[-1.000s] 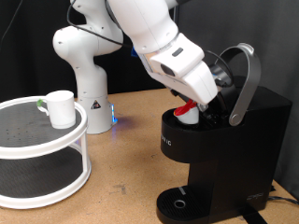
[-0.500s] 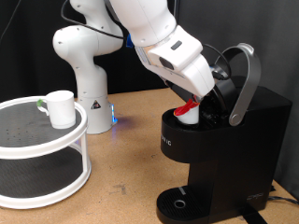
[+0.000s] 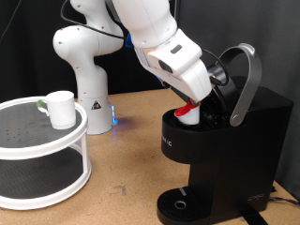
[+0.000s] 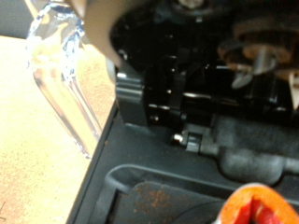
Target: Make a cup of coffee with the keurig machine
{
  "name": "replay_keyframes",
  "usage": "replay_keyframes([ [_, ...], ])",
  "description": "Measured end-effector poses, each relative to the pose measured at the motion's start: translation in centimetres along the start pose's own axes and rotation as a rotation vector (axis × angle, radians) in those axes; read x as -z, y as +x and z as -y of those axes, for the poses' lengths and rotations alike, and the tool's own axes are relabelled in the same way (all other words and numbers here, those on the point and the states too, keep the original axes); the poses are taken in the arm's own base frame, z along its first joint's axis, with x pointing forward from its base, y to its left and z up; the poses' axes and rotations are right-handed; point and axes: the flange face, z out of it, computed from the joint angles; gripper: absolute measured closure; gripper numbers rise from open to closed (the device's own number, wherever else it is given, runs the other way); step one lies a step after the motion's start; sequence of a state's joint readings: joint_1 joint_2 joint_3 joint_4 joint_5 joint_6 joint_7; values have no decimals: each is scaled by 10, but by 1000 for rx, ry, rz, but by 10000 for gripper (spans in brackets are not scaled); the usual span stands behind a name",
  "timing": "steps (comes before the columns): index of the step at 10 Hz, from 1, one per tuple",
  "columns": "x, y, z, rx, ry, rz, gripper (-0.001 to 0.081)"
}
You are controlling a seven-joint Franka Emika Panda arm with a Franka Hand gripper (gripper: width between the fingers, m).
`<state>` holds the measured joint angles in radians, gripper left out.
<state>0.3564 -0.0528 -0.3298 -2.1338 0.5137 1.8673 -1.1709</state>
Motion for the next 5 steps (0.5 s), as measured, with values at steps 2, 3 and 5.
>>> replay_keyframes([
  [2, -3, -1, -1, -11, 0, 17, 1],
  [3, -6, -2, -1, -15, 0, 25, 1],
  [5, -9, -2, -1, -14, -4, 36, 1],
])
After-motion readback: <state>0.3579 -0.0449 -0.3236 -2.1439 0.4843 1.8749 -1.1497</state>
